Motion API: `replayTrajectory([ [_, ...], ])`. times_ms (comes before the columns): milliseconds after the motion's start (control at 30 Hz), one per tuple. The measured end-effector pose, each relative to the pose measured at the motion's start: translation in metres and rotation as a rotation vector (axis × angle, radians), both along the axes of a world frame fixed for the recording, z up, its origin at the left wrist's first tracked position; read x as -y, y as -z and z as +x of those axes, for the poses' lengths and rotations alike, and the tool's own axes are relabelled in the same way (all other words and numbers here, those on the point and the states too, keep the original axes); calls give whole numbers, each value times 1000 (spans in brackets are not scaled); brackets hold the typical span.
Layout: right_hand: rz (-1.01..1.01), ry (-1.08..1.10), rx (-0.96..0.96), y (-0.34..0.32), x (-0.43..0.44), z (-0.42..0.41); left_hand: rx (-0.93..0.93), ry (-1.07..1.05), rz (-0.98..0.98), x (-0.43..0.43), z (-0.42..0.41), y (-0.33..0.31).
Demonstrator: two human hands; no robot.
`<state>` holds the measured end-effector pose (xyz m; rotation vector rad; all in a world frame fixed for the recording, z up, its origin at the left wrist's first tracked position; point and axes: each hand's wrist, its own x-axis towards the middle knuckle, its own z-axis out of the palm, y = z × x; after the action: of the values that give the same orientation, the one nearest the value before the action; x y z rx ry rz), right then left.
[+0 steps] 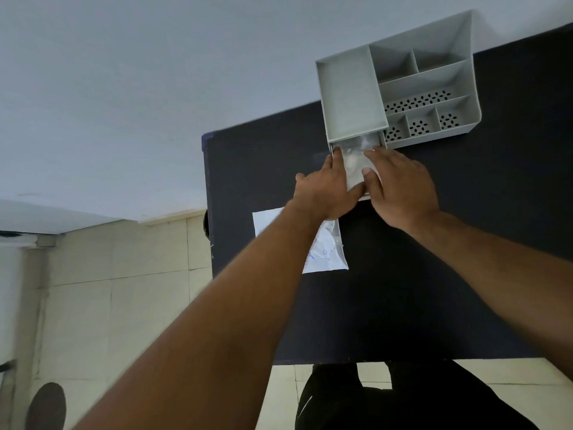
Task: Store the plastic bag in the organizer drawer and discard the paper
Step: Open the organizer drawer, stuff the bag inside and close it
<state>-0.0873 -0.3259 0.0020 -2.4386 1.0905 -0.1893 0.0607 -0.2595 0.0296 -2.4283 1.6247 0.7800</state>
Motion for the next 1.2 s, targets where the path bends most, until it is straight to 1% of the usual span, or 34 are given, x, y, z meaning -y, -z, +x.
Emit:
replayTrajectory([
  [133,0,-2,25,4,-6,-6,35,-5,0,2,-2,3],
  [300,-28,-13,41,6,-8,-15,-13,0,-31,-3,-2,4],
  [433,-51,-47,-17,8,-7,-14,11,36,-40,-6,-1,4],
  [633,-90,-109,-116,7,1,-9,-3,55,-18,-6,2,2],
  [800,-110,-142,-152,5,6,-7,119,118,19,-2,3,5],
  [900,-115,-111,-92,6,1,-11,170,121,18,-2,2,7],
  [1033,-150,-98,-27,8,-8,-24,179,67,-39,-9,-7,8],
  [1200,-140,-112,-65,10,-10,-26,171,3,-138,-21,-19,16],
])
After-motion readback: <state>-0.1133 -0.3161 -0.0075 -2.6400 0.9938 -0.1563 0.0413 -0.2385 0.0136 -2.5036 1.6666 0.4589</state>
